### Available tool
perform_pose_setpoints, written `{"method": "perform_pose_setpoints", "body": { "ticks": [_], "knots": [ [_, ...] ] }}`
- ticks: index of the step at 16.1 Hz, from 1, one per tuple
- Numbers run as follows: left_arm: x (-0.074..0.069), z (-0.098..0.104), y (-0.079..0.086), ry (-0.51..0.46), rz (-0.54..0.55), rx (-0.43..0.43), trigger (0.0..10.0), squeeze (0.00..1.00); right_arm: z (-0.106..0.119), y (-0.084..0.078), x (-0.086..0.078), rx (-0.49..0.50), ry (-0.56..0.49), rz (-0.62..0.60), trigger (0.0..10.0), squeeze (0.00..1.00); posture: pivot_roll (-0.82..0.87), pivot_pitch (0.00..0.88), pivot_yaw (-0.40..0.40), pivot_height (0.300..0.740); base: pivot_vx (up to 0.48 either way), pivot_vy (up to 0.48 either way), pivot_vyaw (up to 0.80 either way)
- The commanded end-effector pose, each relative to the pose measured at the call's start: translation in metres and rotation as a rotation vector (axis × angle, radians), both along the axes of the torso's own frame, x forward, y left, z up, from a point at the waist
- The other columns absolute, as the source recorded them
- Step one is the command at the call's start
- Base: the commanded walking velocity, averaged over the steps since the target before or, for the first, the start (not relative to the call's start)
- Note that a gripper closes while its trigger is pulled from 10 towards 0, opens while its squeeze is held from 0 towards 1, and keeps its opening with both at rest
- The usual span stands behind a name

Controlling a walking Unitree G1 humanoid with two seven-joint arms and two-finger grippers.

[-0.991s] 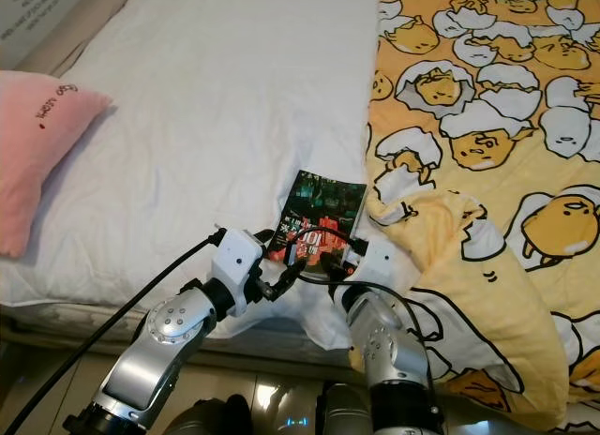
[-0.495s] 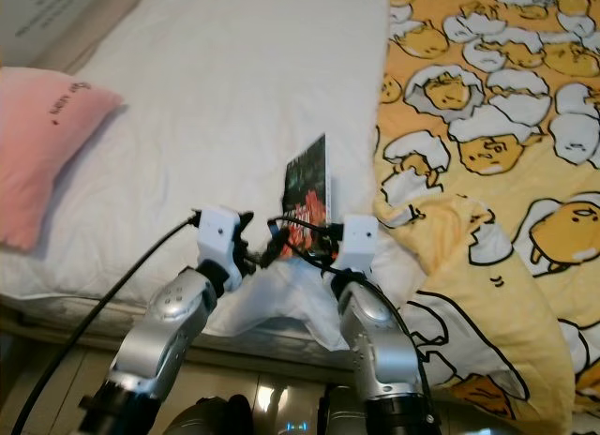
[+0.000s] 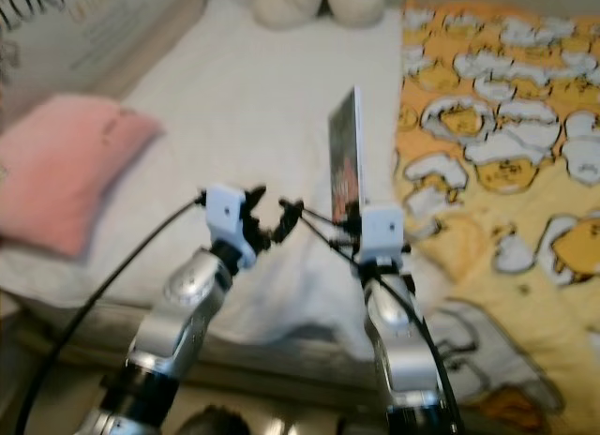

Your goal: Clean up the room

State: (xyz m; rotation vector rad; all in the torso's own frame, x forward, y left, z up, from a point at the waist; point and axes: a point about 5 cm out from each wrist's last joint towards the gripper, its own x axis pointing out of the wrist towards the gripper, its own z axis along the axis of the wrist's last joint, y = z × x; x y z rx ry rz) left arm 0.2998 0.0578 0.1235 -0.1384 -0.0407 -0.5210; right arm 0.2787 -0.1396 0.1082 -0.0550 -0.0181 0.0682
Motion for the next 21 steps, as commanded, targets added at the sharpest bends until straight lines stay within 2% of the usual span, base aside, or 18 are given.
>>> {"method": "perform_pose_setpoints", "body": {
  "ticks": [1, 4, 7, 9, 11, 12, 13, 14, 15, 17, 18, 19, 21],
  "knots": [
    [0.011, 0.005, 0.073, -0.036, 0.357, -0.007, 10.0, 0.00, -0.012, -0.039, -0.010, -0.039, 0.024, -0.137, 0.0, 0.00, -0.16, 0.000, 0.074, 0.740, 0.000, 0.442, 0.00],
    [0.018, -0.006, 0.079, 0.026, 0.398, -0.040, 10.0, 0.00, -0.017, -0.041, -0.003, -0.031, 0.028, -0.155, 0.0, 0.00, -0.16, 0.000, 0.069, 0.740, 0.000, 0.439, 0.00],
    [0.014, -0.016, 0.087, 0.078, 0.474, -0.060, 10.0, 0.00, -0.020, -0.043, -0.004, -0.057, 0.027, -0.147, 0.0, 0.00, -0.15, 0.000, 0.062, 0.740, 0.000, 0.439, 0.00],
    [0.014, -0.019, 0.084, 0.055, 0.458, 0.040, 10.0, 0.00, -0.027, -0.047, -0.006, -0.055, 0.050, -0.150, 0.0, 0.00, -0.15, 0.000, 0.060, 0.740, 0.000, 0.441, 0.00],
    [0.021, -0.011, 0.067, 0.009, 0.373, 0.122, 10.0, 0.00, -0.028, -0.043, -0.001, -0.045, 0.048, -0.120, 0.0, 0.00, -0.15, 0.000, 0.061, 0.740, 0.000, 0.000, 0.00],
    [0.022, -0.008, 0.051, -0.010, 0.254, 0.186, 10.0, 0.00, -0.027, -0.037, 0.003, -0.015, 0.053, -0.091, 0.0, 0.00, -0.15, 0.000, 0.062, 0.740, 0.000, 0.000, 0.00],
    [0.021, -0.003, 0.036, -0.031, 0.153, 0.214, 10.0, 0.00, -0.025, -0.031, 0.009, 0.011, 0.052, -0.065, 0.0, 0.00, -0.15, 0.000, 0.065, 0.740, 0.000, 0.000, 0.00],
    [0.015, -0.001, 0.018, -0.030, 0.002, 0.207, 10.0, 1.00, -0.023, -0.027, 0.017, 0.048, 0.057, -0.055, 0.0, 0.00, -0.15, 0.000, 0.070, 0.740, 0.000, 0.000, 0.00],
    [0.005, -0.004, 0.002, -0.010, -0.168, 0.270, 10.0, 1.00, -0.020, -0.024, 0.025, 0.057, 0.056, -0.044, 0.0, 0.00, -0.15, 0.000, 0.072, 0.740, 0.000, 0.000, 0.00],
    [-0.001, -0.001, -0.003, -0.009, -0.260, 0.306, 10.0, 1.00, -0.017, -0.024, 0.032, 0.050, 0.048, -0.038, 0.0, 0.00, -0.15, 0.000, 0.076, 0.740, 0.000, 0.000, 0.00],
    [-0.002, 0.012, -0.002, -0.015, -0.303, 0.294, 10.0, 0.00, -0.016, -0.027, 0.037, 0.035, 0.043, -0.036, 0.0, 0.00, -0.14, 0.000, 0.073, 0.740, 0.000, 0.000, 0.00],
    [-0.001, 0.023, 0.005, -0.001, -0.334, 0.276, 10.0, 0.00, -0.018, -0.031, 0.038, 0.024, 0.052, -0.044, 0.0, 0.00, -0.14, 0.000, 0.072, 0.740, 0.000, 0.000, 0.00],
    [-0.005, 0.031, 0.020, 0.040, -0.398, 0.256, 10.0, 0.00, -0.021, -0.035, 0.038, 0.018, 0.060, -0.052, 0.0, 0.00, -0.13, 0.000, 0.072, 0.740, 0.000, 0.000, 0.00]
  ]
}}
